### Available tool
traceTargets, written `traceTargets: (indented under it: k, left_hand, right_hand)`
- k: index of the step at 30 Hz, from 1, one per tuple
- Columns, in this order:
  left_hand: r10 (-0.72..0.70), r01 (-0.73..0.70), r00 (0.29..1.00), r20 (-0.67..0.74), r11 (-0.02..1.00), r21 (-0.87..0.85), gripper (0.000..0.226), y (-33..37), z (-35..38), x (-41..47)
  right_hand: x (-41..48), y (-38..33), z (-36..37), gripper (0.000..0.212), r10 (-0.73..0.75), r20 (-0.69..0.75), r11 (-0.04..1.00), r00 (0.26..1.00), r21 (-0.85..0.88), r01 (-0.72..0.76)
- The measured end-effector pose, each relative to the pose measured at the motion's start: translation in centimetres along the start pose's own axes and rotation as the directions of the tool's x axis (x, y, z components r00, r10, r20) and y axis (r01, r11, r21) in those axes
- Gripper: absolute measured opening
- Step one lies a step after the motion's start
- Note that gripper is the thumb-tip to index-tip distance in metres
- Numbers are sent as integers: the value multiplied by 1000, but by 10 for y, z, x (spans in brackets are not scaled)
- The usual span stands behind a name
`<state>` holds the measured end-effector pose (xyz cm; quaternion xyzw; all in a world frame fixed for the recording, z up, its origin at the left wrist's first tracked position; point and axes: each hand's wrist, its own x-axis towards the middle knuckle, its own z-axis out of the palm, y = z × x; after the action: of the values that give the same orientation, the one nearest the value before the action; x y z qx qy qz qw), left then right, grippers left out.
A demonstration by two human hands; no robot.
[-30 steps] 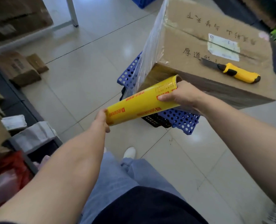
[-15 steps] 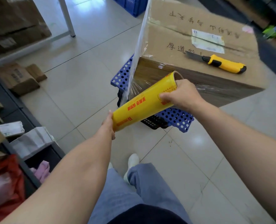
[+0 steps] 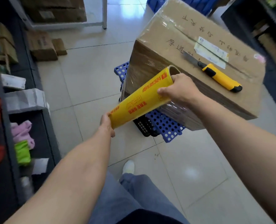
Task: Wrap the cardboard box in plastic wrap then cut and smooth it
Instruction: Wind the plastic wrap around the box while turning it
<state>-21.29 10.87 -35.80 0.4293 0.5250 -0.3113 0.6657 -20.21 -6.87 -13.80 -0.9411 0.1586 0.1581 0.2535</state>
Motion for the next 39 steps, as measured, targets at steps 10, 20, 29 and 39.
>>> traceTargets:
  k: [10,20,29,39]
  left_hand:
    - [94,-103,994,-51,971,-216,20,-40,-14,-23]
    - [194,-193,981,-12,962,-196,44,-82,-38,-39]
    - [192,-177,981,21,939,-296,54,-111,-35,-65]
    - [223,-232,973,-66,932,-277,61,-126,-7,-65]
  right_hand:
    - [-32,32,3,32,-94,-148,996,985,-8,94]
    - [-80,42,4,56,-130,-281,988,951,42,147]
    - [-99,69,-8,37,-149,-241,984,959,62,168]
    - [-76,92,-43,26,-197,-67,980,978,-3,197]
